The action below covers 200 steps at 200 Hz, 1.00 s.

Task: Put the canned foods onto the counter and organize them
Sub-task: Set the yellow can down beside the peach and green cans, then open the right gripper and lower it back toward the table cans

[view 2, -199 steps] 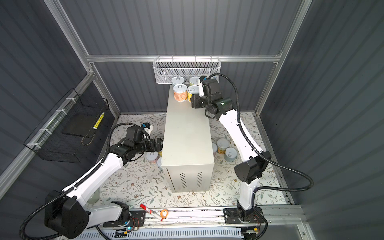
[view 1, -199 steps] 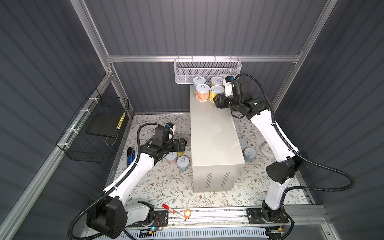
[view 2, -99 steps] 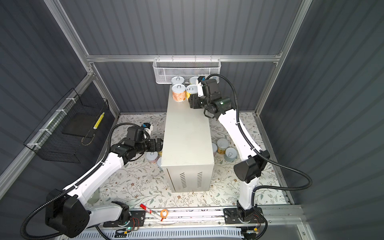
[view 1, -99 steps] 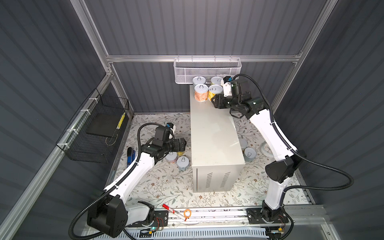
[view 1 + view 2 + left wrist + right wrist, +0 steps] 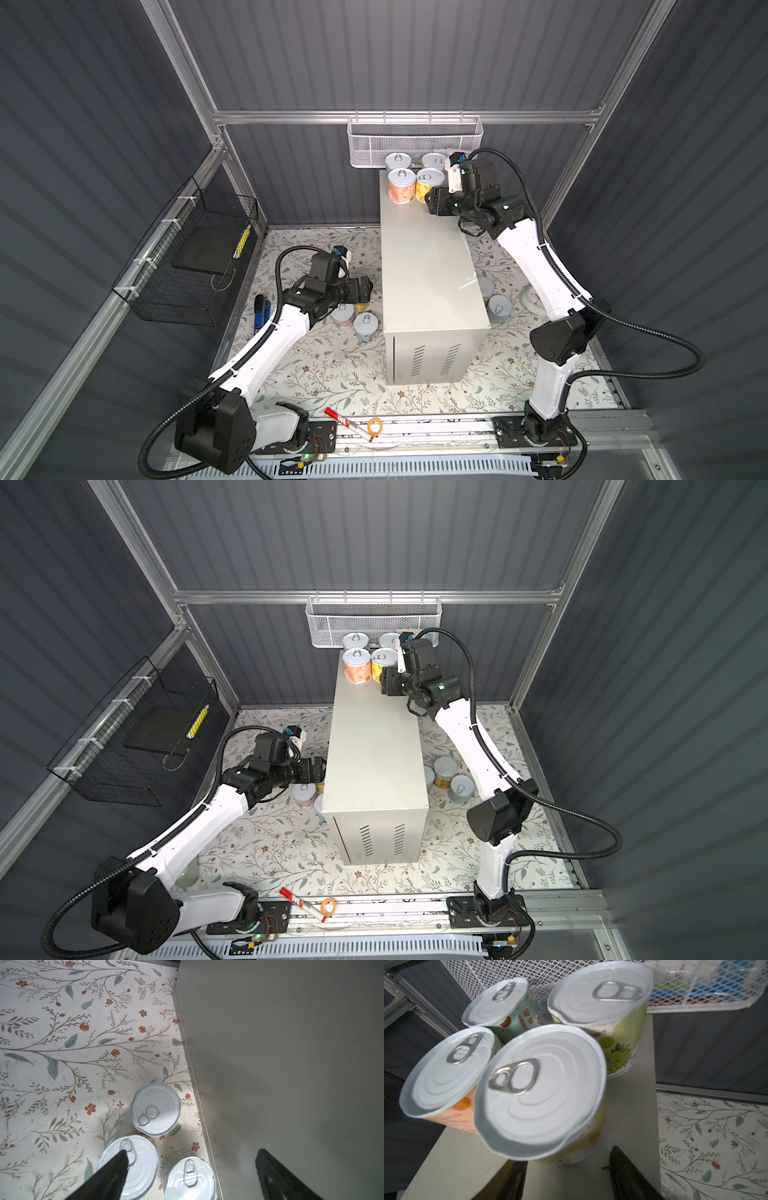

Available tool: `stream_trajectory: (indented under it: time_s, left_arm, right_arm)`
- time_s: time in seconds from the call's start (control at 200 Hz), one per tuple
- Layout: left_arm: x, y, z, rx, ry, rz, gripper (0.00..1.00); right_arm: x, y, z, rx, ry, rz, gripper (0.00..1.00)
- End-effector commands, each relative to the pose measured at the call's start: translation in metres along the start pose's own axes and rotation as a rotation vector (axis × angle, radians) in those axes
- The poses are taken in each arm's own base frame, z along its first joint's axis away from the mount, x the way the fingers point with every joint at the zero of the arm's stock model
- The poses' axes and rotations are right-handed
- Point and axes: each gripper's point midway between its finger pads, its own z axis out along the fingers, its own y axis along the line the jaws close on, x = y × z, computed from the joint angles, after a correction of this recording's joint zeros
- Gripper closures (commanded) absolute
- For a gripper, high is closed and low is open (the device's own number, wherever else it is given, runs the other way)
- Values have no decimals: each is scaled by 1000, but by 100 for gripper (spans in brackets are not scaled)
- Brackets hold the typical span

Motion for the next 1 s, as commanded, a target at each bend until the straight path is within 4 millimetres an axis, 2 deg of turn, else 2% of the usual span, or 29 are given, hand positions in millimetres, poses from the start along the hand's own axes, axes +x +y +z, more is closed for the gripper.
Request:
stream_trajectory:
  time_s: [0.0,0.12,0.32,0.5,0.745,0.996]
  left_arm:
    - [-3,3,2,-11,-12,20,3]
    - [-8,6,4,-25,-20,13,3]
    - [-49,14,-5,-65,-108,-4,3]
    - [-76,16,-5,-75,-148,1,3]
    - [-91,14,1,-71,-169,1,3]
    - [-132,19,-5,-88,-254,-5,3]
  right_arm:
    - [1,-11,3,49,0,16,35]
    - [-4,-14,-3,54,-17,19,35]
    - [-26,-34,-23,28,-70,61,35]
    - [-34,-53,-35,10,-91,95,36]
    - [-32,-74,-18,14,-86,137,35]
    - [-61,-106,5,69,-161,165,34]
